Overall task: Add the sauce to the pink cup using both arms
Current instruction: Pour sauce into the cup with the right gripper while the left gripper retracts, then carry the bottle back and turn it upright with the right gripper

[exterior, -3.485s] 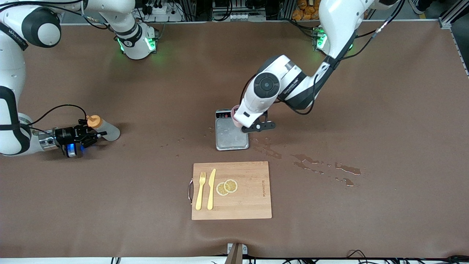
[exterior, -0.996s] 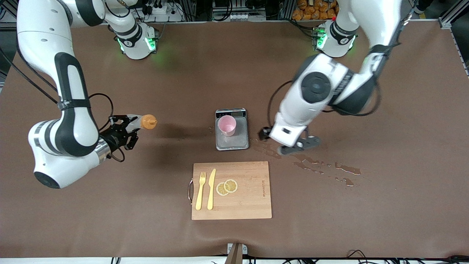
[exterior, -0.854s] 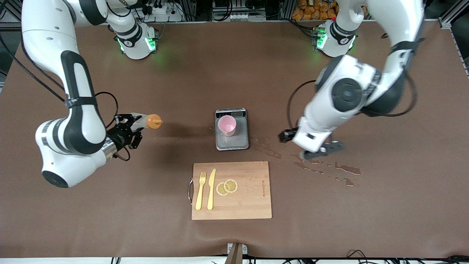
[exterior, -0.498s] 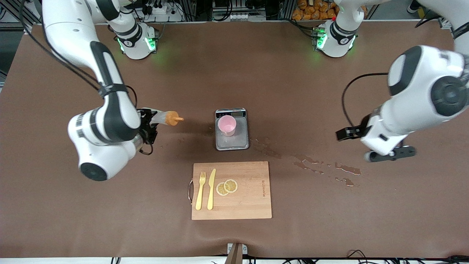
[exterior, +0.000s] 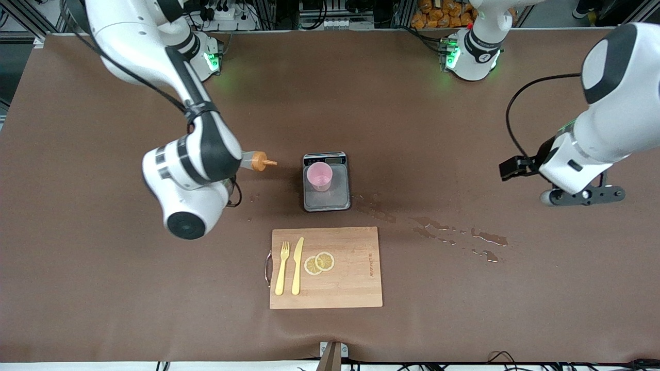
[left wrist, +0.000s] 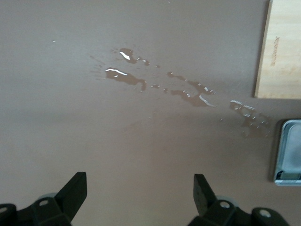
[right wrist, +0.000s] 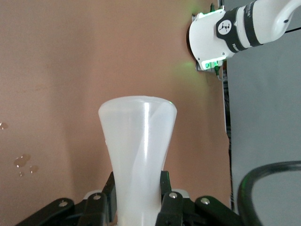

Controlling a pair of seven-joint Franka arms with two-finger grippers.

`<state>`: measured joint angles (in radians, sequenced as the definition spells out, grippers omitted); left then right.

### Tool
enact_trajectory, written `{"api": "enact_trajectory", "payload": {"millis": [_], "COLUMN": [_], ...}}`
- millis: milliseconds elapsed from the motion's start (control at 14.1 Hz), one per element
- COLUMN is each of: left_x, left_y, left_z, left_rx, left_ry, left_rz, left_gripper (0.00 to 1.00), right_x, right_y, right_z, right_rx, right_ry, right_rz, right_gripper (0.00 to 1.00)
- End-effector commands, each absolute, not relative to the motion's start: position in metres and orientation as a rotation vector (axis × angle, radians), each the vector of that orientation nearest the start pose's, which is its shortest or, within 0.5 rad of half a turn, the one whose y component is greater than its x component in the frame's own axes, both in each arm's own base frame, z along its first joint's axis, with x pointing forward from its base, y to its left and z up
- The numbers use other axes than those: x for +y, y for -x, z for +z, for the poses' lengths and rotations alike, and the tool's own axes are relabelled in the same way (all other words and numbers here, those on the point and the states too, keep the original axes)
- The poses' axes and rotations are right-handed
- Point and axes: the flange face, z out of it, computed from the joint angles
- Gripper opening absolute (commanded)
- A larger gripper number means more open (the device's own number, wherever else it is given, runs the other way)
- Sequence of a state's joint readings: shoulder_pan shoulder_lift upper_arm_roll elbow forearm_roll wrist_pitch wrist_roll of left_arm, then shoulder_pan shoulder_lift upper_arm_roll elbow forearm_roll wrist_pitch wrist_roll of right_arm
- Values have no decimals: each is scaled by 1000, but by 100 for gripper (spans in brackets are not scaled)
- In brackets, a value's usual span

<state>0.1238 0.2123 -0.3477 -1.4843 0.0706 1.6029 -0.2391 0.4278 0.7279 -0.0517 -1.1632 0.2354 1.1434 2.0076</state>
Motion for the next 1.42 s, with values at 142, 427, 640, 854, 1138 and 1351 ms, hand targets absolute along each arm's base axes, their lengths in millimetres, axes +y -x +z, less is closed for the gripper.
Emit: {"api": "enact_trajectory", "payload": {"millis": [142,427,640,854,1138,1351], "left_x": [-80,-64,-66,-65,-71,-72], "left_y": [-568,-553,-545,-545,-542,-542], "left_z": [580,602,613,613,614,613], "left_rx": [68,138,72,69,79,84], "left_ry": [3045,3055,3097,3096,3101,3101], "left_rz": [144,145,142,146,159,164], "left_gripper": [100,100,100,100,100,100], "right_x": [290,295,297,298,298,282], "right_y": [-585,-581,-581,-582,-583,-588], "right_z": [344,343,344,344,343,344], "right_rx": [-1773,-1795,-1808,-1815,-1819,-1789], "right_ry": [-1664,-1603,-1589,-1598,-1600,-1634], "right_rz": [-483,-402,-385,-385,-382,-439], "right_gripper": [37,36,36,29,25,30]}}
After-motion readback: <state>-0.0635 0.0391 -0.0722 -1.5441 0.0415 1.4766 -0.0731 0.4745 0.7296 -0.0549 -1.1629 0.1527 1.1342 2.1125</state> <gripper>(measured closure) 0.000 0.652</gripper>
